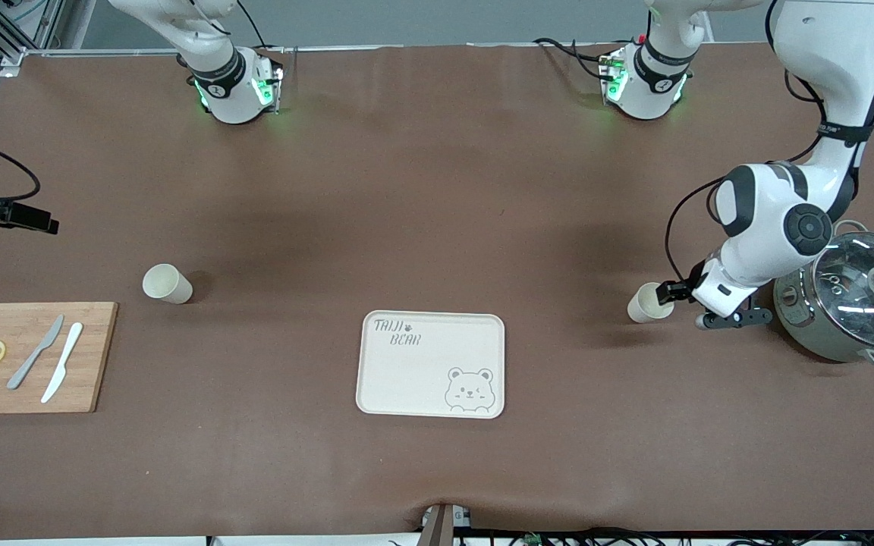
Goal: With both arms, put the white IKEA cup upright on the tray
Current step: 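Move the left gripper down to the white paper cup beside the pot, then grasp the cup with the left gripper while the right gripper reaches the other cup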
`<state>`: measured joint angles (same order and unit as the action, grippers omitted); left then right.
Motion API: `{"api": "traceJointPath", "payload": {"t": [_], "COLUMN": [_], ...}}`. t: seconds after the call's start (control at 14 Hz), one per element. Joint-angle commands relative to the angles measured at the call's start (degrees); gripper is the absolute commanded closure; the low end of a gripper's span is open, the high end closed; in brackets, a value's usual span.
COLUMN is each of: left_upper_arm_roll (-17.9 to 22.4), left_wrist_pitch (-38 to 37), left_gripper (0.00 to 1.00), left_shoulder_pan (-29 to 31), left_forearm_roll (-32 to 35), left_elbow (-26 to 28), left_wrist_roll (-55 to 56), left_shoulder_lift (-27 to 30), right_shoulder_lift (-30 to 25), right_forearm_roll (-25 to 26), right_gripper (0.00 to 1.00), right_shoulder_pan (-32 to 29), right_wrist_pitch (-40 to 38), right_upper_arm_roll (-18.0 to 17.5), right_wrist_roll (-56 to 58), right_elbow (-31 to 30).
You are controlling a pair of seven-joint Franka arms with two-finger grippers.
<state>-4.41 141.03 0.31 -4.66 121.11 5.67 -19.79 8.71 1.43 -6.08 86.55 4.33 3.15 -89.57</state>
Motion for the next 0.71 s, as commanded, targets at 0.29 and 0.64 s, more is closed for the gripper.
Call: {"api": "traceJointPath", "payload": {"t": [0.29,0.64], "left_upper_arm_roll": [-1.3,-4.19], "left_wrist_pitch": [1.88,1.53], "left_gripper": [1.0,1.0], "left_shoulder_pan": [-0.14,-0.4], "left_forearm_roll": [-3.07,-3.07], "left_elbow": [0.18,-3.58], "left_wrist_roll": [0.04,0.22], "left_shoulder_lift": [-1.48,-1.48], "right_shoulder_lift": [2.63,2.72], "right_forearm_roll": [-0.03,-0.03], "right_gripper": [0.0,0.0], "right_shoulder_pan": [-3.23,-4.03], "right_wrist_pitch": [8.44,20.04], "right_upper_arm_roll": [-0.81,-0.81], "right_wrist_roll": [0.81,0.89], "right_elbow": [-5.86,-16.05]}}
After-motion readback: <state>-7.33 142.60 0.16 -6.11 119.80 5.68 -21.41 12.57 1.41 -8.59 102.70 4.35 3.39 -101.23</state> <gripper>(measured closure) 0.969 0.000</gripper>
